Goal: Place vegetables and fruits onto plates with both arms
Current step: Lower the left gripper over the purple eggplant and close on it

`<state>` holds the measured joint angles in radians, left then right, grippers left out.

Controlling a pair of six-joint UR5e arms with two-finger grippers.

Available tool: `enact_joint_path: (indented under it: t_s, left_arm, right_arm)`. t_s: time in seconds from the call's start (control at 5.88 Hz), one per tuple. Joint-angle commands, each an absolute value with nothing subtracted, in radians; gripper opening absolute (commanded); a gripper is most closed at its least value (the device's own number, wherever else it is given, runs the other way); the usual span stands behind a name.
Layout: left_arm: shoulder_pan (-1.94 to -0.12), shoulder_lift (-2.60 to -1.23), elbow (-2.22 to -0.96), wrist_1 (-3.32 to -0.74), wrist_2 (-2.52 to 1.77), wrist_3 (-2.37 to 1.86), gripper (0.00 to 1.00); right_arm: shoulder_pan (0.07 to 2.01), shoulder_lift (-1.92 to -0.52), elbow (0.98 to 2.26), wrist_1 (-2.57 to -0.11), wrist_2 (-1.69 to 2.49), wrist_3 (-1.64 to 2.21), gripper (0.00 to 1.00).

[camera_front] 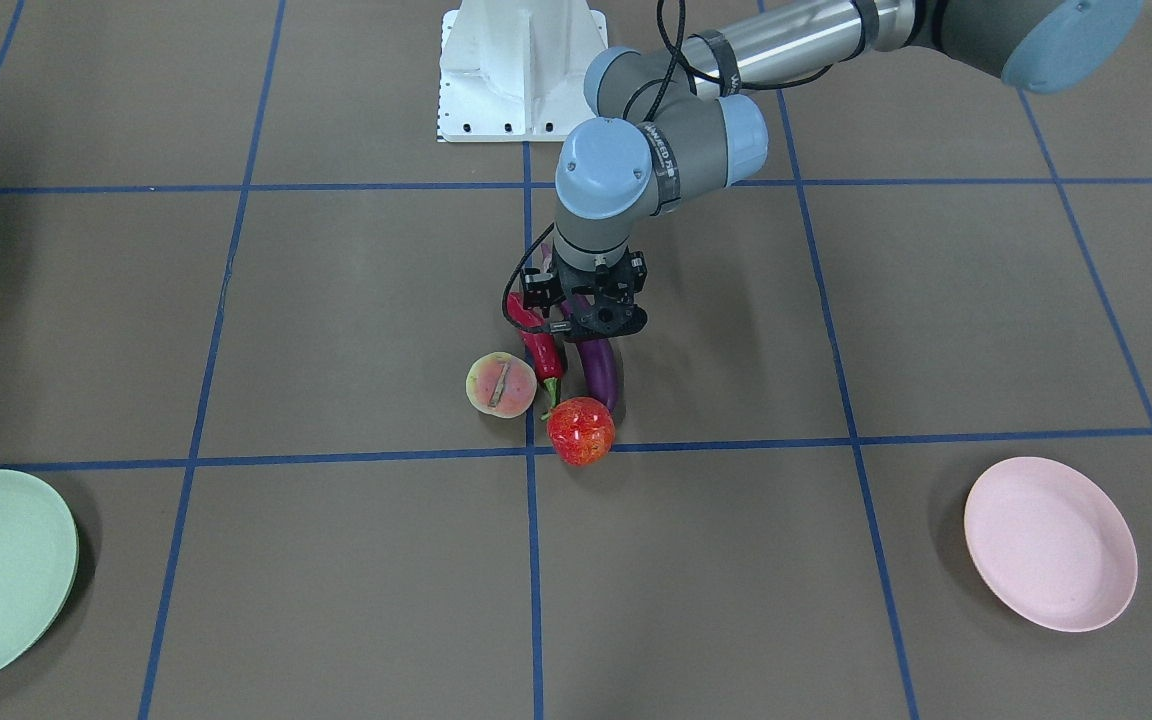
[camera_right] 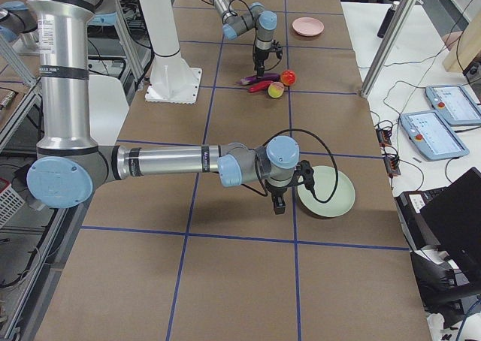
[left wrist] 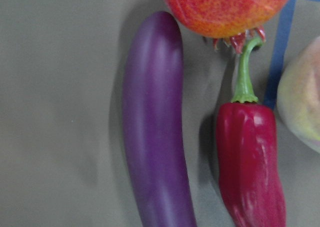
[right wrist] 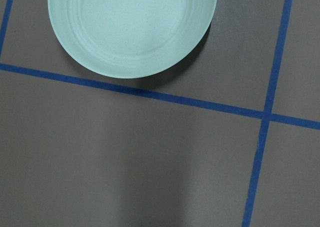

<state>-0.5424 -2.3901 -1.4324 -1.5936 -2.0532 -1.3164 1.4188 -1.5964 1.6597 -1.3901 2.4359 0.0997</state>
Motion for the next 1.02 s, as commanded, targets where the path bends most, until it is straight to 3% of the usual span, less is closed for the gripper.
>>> enact_joint_path:
  t_s: [0.0,0.85]
  left_arm:
    - [-0.54,-2.39,-1.427,-1.597,-2.06,-1.33,0.83]
    - [-0.538,-2.395,-1.393,-1.595,-2.062,-1.336,0.84]
  right_arm:
    - [1.414,-1.595,1.658,-1.39,2.436,0.1,1.0]
    - [1.407,-1.597,1.657,-1.391,2.436,0.1,1.0]
